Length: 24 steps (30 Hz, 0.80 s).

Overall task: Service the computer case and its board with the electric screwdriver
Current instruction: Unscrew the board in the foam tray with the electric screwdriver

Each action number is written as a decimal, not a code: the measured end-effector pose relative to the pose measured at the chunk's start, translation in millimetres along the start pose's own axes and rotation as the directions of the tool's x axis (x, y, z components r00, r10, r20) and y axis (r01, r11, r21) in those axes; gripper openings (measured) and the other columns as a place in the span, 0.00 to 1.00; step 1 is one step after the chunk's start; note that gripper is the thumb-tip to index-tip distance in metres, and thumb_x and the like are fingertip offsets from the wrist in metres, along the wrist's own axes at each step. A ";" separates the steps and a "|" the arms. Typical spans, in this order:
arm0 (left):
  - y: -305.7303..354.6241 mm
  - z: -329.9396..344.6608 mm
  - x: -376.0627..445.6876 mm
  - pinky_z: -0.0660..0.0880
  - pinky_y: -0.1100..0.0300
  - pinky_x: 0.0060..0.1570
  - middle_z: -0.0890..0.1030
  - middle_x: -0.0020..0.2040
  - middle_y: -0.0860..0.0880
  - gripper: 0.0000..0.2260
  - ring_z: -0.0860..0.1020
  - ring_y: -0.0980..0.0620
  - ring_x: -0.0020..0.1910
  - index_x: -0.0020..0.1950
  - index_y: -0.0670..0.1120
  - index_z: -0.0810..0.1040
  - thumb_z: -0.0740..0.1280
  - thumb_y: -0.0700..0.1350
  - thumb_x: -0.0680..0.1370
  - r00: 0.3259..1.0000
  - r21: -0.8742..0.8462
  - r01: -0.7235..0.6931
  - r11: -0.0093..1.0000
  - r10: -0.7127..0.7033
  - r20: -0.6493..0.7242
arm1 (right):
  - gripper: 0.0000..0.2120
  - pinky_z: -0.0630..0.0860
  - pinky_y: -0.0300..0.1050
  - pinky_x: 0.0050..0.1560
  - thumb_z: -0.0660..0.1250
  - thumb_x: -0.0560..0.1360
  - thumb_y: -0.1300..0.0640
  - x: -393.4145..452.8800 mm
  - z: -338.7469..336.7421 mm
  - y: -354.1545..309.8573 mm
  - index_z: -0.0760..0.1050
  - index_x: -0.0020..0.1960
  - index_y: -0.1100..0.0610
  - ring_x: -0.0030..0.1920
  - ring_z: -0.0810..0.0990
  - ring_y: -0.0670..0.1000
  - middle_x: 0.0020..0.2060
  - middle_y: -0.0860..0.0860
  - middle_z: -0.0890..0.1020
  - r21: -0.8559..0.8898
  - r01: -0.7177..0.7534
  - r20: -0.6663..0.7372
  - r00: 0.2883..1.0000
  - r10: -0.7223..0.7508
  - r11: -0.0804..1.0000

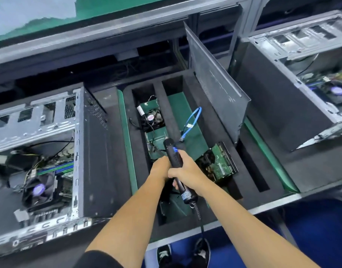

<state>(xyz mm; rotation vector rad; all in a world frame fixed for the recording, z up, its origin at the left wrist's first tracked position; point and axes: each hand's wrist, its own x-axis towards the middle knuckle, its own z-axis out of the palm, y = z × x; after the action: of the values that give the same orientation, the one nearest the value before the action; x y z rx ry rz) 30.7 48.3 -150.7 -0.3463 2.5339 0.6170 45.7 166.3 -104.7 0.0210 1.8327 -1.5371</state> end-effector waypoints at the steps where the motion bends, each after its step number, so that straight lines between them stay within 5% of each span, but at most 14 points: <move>1: 0.4 1.0 -1.7 0.74 0.56 0.41 0.81 0.41 0.44 0.04 0.80 0.42 0.44 0.37 0.46 0.71 0.60 0.41 0.72 1.000 -0.048 0.004 0.999 -0.004 0.001 | 0.24 0.77 0.47 0.32 0.66 0.70 0.66 0.3 -0.1 -0.6 0.67 0.62 0.49 0.29 0.77 0.55 0.42 0.57 0.78 0.009 -0.001 0.003 1.000 0.001 1.000; 7: 4.6 6.3 -18.5 0.77 0.55 0.41 0.81 0.35 0.46 0.10 0.81 0.45 0.39 0.30 0.49 0.67 0.61 0.39 0.70 0.997 -0.044 0.027 0.999 -0.030 -0.071 | 0.25 0.77 0.48 0.32 0.66 0.71 0.67 -0.8 0.2 0.2 0.66 0.63 0.50 0.29 0.76 0.55 0.41 0.57 0.76 0.026 0.000 0.000 1.000 0.000 1.000; 11: 3.1 18.0 -24.8 0.79 0.53 0.36 0.74 0.22 0.52 0.13 0.78 0.46 0.31 0.29 0.48 0.70 0.62 0.37 0.73 0.990 -0.181 0.109 0.977 -0.123 -0.069 | 0.24 0.77 0.47 0.31 0.65 0.70 0.67 -2.0 0.2 3.4 0.67 0.62 0.50 0.28 0.76 0.54 0.41 0.57 0.76 0.042 0.001 -0.018 1.000 0.000 0.999; 13: 1.5 24.9 -25.7 0.76 0.59 0.28 0.73 0.19 0.54 0.14 0.73 0.50 0.25 0.32 0.49 0.72 0.61 0.37 0.76 0.985 -0.186 0.098 0.978 -0.122 -0.121 | 0.24 0.76 0.47 0.30 0.65 0.69 0.67 -3.5 0.1 5.1 0.67 0.62 0.51 0.27 0.76 0.53 0.41 0.57 0.76 0.043 0.005 -0.017 1.000 -0.004 0.999; 16: 7.4 22.4 -28.2 0.66 0.64 0.24 0.70 0.17 0.52 0.15 0.71 0.55 0.22 0.22 0.48 0.68 0.63 0.38 0.69 0.986 -0.268 0.154 0.951 -0.163 -0.014 | 0.24 0.76 0.47 0.30 0.65 0.69 0.67 -5.9 -1.3 6.8 0.67 0.61 0.50 0.27 0.75 0.54 0.41 0.57 0.75 0.055 -0.002 -0.009 1.000 0.002 0.998; 19: 7.5 21.3 -29.1 0.72 0.62 0.28 0.72 0.19 0.51 0.15 0.77 0.51 0.27 0.20 0.47 0.67 0.61 0.39 0.67 0.994 -0.213 0.104 0.972 -0.105 0.005 | 0.22 0.76 0.47 0.30 0.65 0.69 0.67 -8.7 -3.6 7.4 0.68 0.60 0.51 0.28 0.75 0.55 0.41 0.57 0.75 0.061 -0.006 -0.007 1.000 0.006 0.998; 24: 5.3 18.1 -29.1 0.79 0.49 0.44 0.80 0.34 0.40 0.09 0.81 0.41 0.38 0.31 0.40 0.75 0.59 0.39 0.70 0.999 -0.196 0.027 0.980 -0.030 -0.016 | 0.22 0.75 0.45 0.28 0.65 0.70 0.66 -15.7 -7.2 5.6 0.67 0.59 0.49 0.28 0.76 0.55 0.41 0.58 0.75 0.058 0.002 -0.001 1.000 -0.002 0.998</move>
<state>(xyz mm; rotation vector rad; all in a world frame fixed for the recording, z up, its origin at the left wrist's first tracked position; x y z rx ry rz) 60.7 65.2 -147.3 -0.4587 2.4864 0.8592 56.1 180.8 -100.9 0.0475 1.7887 -1.5913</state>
